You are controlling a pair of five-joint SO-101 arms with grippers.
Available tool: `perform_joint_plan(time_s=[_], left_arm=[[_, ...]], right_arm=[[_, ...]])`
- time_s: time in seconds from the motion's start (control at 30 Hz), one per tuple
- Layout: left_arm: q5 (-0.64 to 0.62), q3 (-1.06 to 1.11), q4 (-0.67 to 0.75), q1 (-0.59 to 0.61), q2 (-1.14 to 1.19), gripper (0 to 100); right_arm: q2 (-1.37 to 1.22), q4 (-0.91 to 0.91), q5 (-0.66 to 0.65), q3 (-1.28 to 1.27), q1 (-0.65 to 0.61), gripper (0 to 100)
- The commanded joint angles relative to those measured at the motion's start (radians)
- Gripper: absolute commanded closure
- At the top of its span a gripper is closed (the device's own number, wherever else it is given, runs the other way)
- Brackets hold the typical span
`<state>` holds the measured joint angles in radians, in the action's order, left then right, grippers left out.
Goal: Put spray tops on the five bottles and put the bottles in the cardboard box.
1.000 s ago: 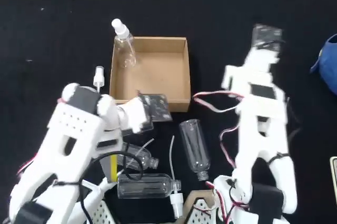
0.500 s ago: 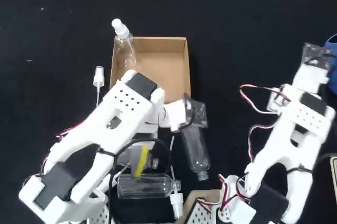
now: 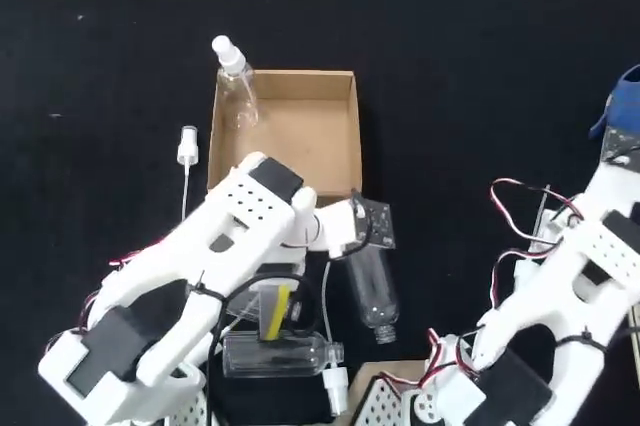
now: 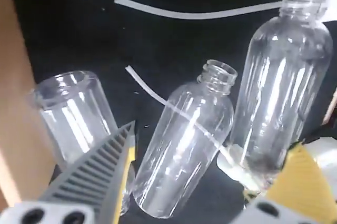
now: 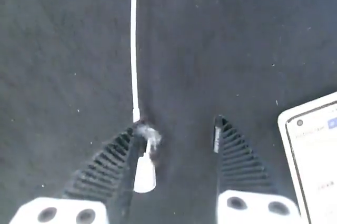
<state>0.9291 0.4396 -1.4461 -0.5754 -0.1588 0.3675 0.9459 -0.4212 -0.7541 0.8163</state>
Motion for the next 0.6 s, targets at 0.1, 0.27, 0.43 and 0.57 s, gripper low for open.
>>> perform_joint_plan(time_s=[0.1,0.27,0.43,0.57], left_arm=[[-0.017,0.11,0.144,-0.004,-0.003,70],[-0.017,0.166,0.215,-0.001,-0.003,70],[-0.012,0.183,0.216,0.002,-0.002,70],[-0.011,0.188,0.227,0.002,-0.002,77]], right_arm=[[0.035,0.003,-0.009,-0.002,0.014,80.8],[0.035,0.005,-0.009,-0.004,0.018,80.8],[0.038,0.008,-0.005,-0.004,0.014,80.8],[0.036,0.008,-0.002,-0.004,0.014,80.8]])
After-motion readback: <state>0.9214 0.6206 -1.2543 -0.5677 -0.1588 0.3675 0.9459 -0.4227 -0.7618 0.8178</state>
